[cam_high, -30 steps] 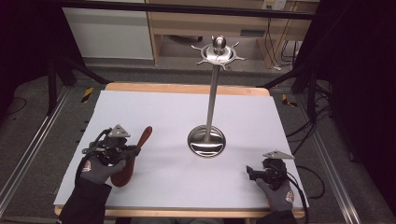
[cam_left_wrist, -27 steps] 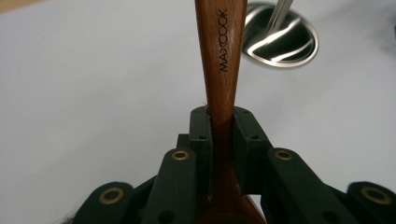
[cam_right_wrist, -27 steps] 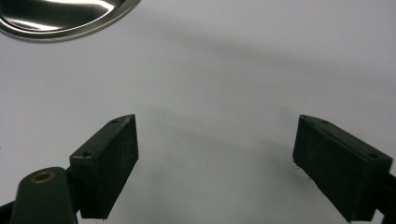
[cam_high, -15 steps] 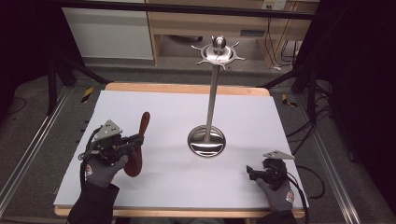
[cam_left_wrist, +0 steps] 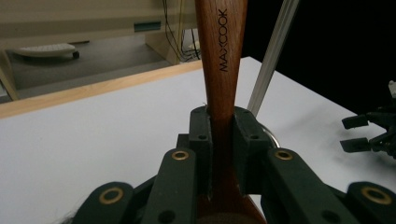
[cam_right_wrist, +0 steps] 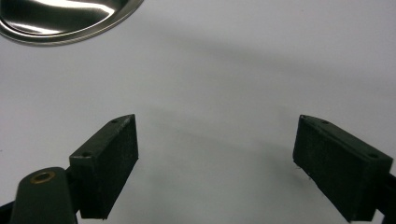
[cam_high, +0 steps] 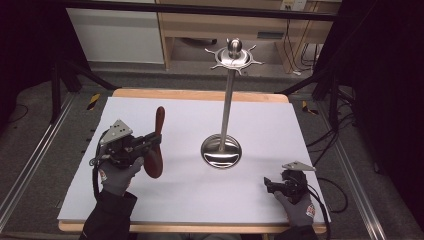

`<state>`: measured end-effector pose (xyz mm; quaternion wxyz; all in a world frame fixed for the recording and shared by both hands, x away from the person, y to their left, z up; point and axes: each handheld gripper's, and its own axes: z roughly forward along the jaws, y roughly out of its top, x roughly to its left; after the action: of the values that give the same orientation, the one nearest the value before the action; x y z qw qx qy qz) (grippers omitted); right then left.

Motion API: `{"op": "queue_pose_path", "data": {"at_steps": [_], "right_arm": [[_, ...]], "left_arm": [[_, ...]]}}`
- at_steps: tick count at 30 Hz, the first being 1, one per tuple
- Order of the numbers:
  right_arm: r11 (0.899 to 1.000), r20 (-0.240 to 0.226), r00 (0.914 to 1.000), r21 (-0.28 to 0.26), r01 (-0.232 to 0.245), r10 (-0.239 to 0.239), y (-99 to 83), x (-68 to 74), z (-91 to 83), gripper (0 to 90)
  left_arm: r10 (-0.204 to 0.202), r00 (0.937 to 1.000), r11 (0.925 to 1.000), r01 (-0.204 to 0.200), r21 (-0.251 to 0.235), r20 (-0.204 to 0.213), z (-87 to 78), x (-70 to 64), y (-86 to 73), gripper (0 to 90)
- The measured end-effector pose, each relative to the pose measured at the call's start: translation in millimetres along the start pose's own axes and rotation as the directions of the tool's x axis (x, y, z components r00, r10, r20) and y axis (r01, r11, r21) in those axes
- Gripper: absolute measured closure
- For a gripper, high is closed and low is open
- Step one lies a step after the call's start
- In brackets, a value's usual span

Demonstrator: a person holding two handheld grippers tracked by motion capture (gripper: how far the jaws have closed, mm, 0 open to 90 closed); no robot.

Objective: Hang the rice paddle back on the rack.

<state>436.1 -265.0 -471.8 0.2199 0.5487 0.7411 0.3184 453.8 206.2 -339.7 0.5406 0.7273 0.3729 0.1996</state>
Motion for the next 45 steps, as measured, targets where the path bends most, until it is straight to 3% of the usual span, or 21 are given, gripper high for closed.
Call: {"op": "queue_pose_path", "data": {"at_steps": [13, 45], "right_arm": [[1.0, 0.002, 1.0, -0.004, 0.007, -0.007, 0.4, -0.4, 0.1, 14.3], [1.0, -0.001, 1.0, -0.013, -0.002, 0.002, 1.1, -0.6, -0.8, 14.3]], "left_arm": [[0.032, 0.999, 0.9966, -0.029, -0.076, 0.031, 4.8, -18.5, 30.1, 78.6], [0.098, 0.993, 0.9812, -0.085, -0.174, 0.067, 14.0, -53.5, 85.7, 78.5]]}}
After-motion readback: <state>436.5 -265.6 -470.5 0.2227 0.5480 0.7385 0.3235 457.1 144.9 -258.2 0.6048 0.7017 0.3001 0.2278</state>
